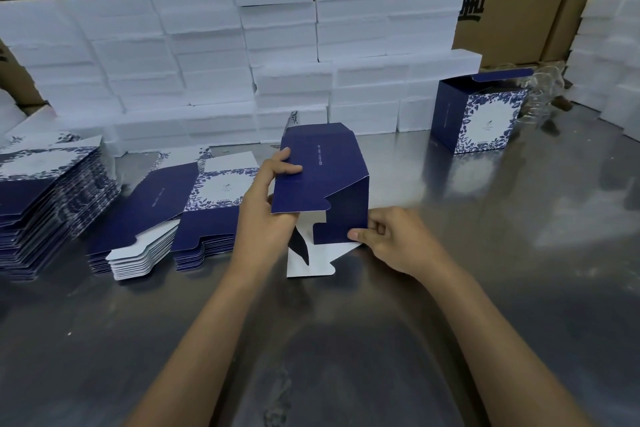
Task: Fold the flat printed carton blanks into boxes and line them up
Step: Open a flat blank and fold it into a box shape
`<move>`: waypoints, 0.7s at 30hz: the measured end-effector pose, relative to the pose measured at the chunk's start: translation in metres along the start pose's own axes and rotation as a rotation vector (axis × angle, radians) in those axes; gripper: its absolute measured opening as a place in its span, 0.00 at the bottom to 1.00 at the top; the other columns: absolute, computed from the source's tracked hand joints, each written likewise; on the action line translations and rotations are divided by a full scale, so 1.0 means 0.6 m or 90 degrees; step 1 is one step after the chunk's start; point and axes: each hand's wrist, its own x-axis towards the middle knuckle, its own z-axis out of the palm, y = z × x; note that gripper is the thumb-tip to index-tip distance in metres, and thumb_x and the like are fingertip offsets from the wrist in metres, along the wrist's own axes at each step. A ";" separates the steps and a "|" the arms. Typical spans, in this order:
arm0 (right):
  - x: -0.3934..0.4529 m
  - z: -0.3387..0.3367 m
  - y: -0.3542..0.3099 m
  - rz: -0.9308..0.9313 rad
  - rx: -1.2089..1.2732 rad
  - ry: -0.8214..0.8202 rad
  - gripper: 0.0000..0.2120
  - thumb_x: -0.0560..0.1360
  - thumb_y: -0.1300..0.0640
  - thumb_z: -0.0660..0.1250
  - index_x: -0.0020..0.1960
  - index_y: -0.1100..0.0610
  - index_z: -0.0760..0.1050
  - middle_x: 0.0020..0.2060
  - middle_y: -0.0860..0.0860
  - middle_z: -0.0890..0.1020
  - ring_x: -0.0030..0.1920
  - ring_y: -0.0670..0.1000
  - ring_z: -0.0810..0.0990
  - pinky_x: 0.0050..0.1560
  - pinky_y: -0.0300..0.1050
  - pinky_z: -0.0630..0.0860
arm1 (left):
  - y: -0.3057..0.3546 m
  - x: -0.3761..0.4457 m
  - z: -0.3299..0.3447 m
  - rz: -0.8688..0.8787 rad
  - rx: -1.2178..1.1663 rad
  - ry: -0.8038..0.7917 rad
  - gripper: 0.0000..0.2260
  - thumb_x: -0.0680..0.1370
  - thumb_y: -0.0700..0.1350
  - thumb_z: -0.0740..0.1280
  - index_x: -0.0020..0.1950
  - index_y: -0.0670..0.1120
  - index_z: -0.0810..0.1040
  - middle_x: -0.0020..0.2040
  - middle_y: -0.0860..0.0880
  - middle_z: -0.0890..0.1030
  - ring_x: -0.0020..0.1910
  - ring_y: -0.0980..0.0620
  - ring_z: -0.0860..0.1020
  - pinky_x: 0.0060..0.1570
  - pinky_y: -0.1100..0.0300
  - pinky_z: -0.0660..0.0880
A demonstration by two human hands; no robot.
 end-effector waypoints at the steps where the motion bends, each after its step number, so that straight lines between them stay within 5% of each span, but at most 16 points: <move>1: 0.000 -0.002 0.000 -0.001 0.003 -0.006 0.23 0.77 0.50 0.72 0.31 0.54 0.65 0.25 0.46 0.69 0.30 0.48 0.67 0.32 0.40 0.63 | 0.000 0.000 0.000 0.000 0.001 0.003 0.15 0.75 0.32 0.71 0.54 0.49 0.78 0.71 0.56 0.74 0.58 0.70 0.76 0.52 0.73 0.72; 5: 0.000 -0.017 -0.009 -0.030 0.037 0.074 0.24 0.73 0.42 0.74 0.31 0.54 0.67 0.23 0.44 0.70 0.30 0.47 0.67 0.34 0.45 0.67 | -0.001 0.002 0.000 -0.003 -0.005 -0.017 0.16 0.75 0.31 0.71 0.55 0.49 0.78 0.71 0.56 0.74 0.60 0.69 0.75 0.53 0.73 0.72; 9: 0.001 -0.015 -0.022 -0.074 0.056 0.145 0.26 0.75 0.46 0.75 0.30 0.53 0.61 0.20 0.44 0.67 0.27 0.48 0.64 0.34 0.45 0.64 | -0.002 0.003 0.002 -0.010 -0.001 -0.018 0.15 0.75 0.32 0.72 0.54 0.49 0.78 0.71 0.56 0.74 0.63 0.68 0.74 0.55 0.72 0.71; 15: -0.004 -0.022 -0.025 -0.079 0.072 0.158 0.24 0.73 0.42 0.75 0.32 0.52 0.65 0.24 0.43 0.70 0.29 0.46 0.66 0.34 0.42 0.65 | 0.002 0.003 0.000 -0.015 0.003 -0.022 0.15 0.75 0.32 0.72 0.55 0.49 0.77 0.71 0.56 0.73 0.64 0.69 0.73 0.55 0.74 0.70; 21: -0.006 -0.025 -0.033 -0.090 0.087 0.202 0.22 0.75 0.49 0.75 0.33 0.55 0.66 0.26 0.47 0.68 0.31 0.49 0.66 0.36 0.45 0.66 | 0.011 0.000 0.000 -0.023 0.023 -0.042 0.15 0.75 0.34 0.72 0.57 0.50 0.77 0.73 0.57 0.71 0.64 0.69 0.72 0.60 0.68 0.70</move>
